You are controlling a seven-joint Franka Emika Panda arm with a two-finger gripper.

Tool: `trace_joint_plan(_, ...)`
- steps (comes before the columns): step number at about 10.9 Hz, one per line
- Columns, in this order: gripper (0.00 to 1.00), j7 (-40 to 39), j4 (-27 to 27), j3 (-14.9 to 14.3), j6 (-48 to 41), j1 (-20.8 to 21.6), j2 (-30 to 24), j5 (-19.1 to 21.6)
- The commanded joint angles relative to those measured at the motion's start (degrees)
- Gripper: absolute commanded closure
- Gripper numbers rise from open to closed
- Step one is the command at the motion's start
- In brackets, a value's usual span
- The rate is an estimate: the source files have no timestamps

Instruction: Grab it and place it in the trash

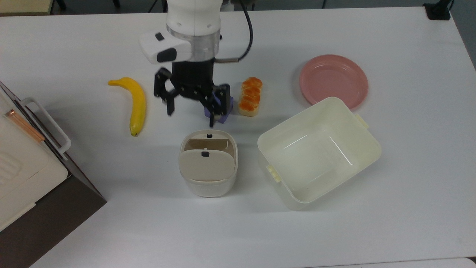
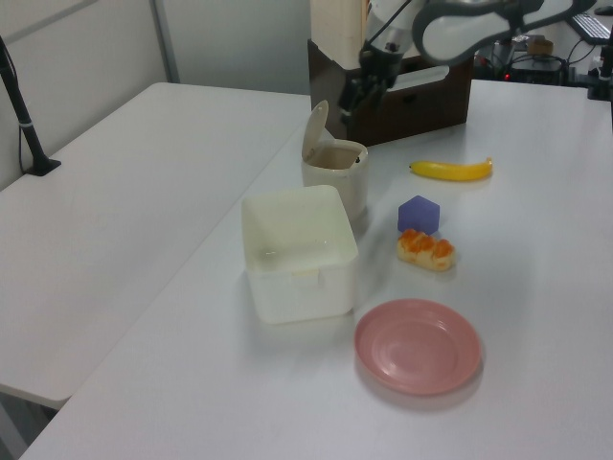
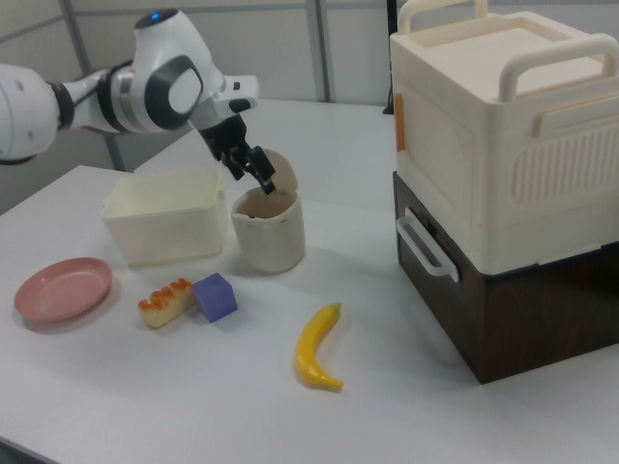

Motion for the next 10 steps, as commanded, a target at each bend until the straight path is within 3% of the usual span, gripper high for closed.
trace_joint_plan(1,0.00,-12.1,-3.6,-1.0,-18.6,-0.4,-8.6,0.3)
trace_joint_plan(4,0.00,-13.8,-7.8,-0.9,-21.7,-0.4,-13.4,0.8)
trace_joint_plan(7,0.00,-16.5,-7.6,-1.4,-21.1,-0.5,-13.1,0.8)
trace_joint_plan(10,0.00,-17.9,-6.7,-2.8,-21.3,-0.6,-13.3,3.5)
